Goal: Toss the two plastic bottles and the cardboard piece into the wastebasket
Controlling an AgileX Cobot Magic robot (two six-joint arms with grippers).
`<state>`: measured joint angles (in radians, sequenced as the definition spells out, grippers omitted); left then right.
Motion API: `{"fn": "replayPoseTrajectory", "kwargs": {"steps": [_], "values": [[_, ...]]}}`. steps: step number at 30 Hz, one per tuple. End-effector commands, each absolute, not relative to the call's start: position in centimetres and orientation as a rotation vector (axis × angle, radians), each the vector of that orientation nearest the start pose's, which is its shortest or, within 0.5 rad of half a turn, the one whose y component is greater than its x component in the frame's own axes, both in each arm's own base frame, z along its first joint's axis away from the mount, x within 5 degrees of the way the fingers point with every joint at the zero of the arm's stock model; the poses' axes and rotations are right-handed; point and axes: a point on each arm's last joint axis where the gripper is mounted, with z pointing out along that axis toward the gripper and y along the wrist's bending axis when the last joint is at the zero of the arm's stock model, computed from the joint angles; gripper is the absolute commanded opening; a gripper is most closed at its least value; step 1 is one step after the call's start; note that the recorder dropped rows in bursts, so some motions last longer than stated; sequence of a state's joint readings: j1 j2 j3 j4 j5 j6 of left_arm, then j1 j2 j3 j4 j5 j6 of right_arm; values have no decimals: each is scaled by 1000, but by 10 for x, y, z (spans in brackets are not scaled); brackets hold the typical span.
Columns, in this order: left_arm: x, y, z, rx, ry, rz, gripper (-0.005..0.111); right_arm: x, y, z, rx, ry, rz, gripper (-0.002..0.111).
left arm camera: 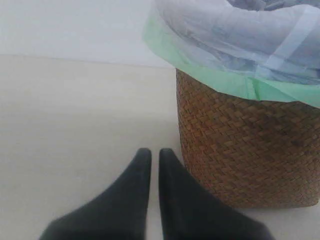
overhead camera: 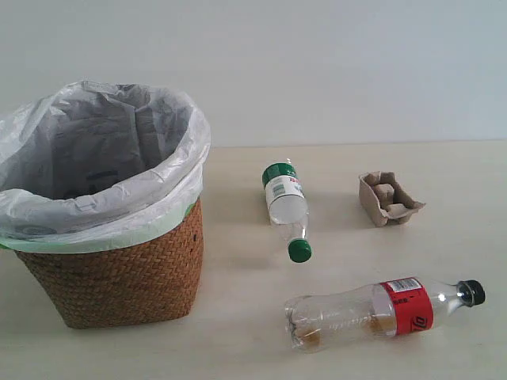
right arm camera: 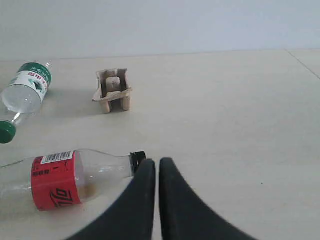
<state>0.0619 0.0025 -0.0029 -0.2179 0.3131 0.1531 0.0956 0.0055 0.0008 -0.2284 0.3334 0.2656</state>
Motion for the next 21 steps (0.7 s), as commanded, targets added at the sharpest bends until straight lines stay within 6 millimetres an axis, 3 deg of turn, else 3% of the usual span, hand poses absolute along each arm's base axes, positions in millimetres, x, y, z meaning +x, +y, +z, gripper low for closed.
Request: {"fn": "replayPoseTrajectory", "kwargs": {"steps": [1, 10, 21], "values": [[54, -2, 186, -66, 1786, -56, 6, 55, -2, 186, -28, 1780, -4, 0], [54, -2, 186, -66, 1786, -56, 6, 55, -1, 190, -70, 1733, -27, 0], [54, -2, 186, -66, 1786, -56, 6, 51, 10, 234, -151, 1237, 64, 0]]}}
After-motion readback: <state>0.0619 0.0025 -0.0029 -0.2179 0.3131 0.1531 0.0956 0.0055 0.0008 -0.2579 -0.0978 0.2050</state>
